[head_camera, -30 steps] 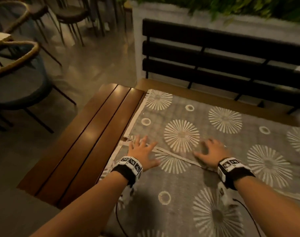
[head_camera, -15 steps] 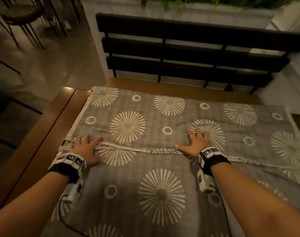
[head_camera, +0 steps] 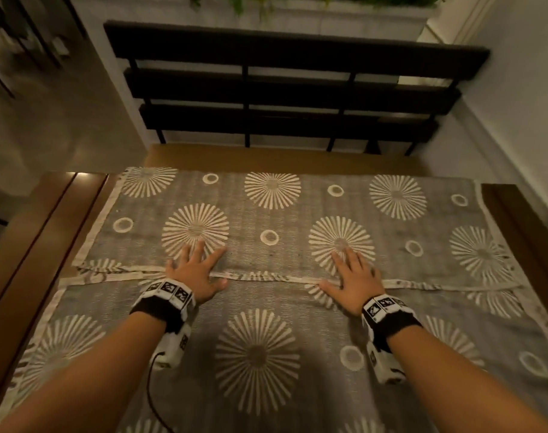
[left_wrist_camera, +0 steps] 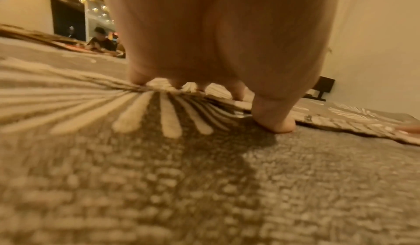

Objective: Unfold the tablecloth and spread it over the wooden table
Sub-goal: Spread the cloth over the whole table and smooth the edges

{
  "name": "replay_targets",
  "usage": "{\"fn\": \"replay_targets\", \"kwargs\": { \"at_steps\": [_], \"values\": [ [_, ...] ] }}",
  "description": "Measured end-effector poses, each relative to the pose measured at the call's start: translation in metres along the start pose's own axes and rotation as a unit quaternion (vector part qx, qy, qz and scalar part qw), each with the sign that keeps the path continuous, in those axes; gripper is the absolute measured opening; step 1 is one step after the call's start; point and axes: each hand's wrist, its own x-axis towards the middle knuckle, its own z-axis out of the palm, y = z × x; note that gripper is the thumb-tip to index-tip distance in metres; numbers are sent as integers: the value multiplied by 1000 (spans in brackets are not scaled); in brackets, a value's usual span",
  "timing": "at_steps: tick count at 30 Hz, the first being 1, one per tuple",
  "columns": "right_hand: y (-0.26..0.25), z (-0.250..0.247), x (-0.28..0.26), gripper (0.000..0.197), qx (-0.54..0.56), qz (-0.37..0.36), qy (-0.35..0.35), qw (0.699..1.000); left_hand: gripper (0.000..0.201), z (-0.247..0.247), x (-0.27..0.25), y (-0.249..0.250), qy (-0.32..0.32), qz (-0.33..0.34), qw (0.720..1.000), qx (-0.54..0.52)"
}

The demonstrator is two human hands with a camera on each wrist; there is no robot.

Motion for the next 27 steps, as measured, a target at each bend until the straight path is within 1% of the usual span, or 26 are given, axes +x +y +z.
{"fn": "replay_targets", "kwargs": {
  "at_steps": [2, 4, 5, 6, 8, 12, 17, 25, 27],
  "values": [
    [14, -3, -1, 92, -3, -4, 27, 1000, 80, -2, -1, 12, 23, -4, 1000, 9],
    [28, -4, -1, 89, -11, 5, 13, 1000, 80, -4, -2, 33, 55, 21, 998, 14],
    [33, -4, -1, 90, -13, 5, -1, 1000, 79, -3, -2, 43, 53, 36, 998, 10],
    [37, -3, -1, 91, -12, 1, -14, 1000, 78, 0, -2, 52, 35, 44, 998, 10],
    [42, -5, 2, 93, -8, -11, -30, 999, 76, 7, 0, 58, -2, 34, 999, 17],
    [47, -9, 5, 94, -3, -22, -46, 999, 76, 9, 1, 59, -13, 16, 1000, 18],
    [51, -9, 4, 94, 0, -26, -41, 999, 78, 5, -1, 70, -27, 3, 1000, 12],
    [57, 0, -24, 90, 11, -9, -45, 999, 78, 19, -25, 76, -31, 11, 999, 0],
    [53, 1, -30, 88, 2, -5, -25, 1000, 82, 17, -29, 78, -39, 5, 999, 5]
  ]
}}
